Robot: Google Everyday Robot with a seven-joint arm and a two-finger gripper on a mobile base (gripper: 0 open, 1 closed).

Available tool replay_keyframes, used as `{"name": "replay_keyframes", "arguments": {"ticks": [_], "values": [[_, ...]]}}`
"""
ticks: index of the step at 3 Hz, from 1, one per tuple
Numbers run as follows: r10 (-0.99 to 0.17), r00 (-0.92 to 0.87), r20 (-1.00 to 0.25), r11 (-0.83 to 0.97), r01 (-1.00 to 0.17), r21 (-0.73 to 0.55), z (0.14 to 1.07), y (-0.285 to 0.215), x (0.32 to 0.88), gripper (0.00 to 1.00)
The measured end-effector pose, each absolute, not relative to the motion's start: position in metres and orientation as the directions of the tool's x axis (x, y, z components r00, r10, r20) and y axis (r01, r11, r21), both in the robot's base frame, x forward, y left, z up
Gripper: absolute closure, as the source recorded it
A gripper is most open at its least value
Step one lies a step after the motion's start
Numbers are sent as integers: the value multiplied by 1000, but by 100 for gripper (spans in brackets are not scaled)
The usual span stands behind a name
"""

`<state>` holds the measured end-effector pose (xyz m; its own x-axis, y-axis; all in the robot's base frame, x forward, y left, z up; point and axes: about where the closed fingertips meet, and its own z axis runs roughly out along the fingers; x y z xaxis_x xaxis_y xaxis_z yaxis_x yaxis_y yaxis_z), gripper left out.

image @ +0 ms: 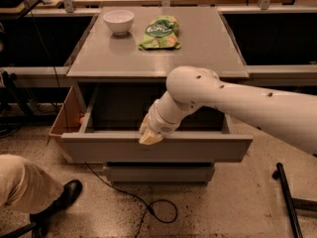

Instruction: Close top drawer

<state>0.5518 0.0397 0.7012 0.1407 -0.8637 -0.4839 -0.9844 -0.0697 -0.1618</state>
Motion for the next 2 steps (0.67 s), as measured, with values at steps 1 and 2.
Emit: {"name": "replay_keyframes", "arguments": {"ticks": [1, 2], "values": [[-862, 155, -482, -77, -981, -177, 704, 45, 560, 100], [-862, 167, -479, -84, -978, -190, 708, 48, 565, 82]]}}
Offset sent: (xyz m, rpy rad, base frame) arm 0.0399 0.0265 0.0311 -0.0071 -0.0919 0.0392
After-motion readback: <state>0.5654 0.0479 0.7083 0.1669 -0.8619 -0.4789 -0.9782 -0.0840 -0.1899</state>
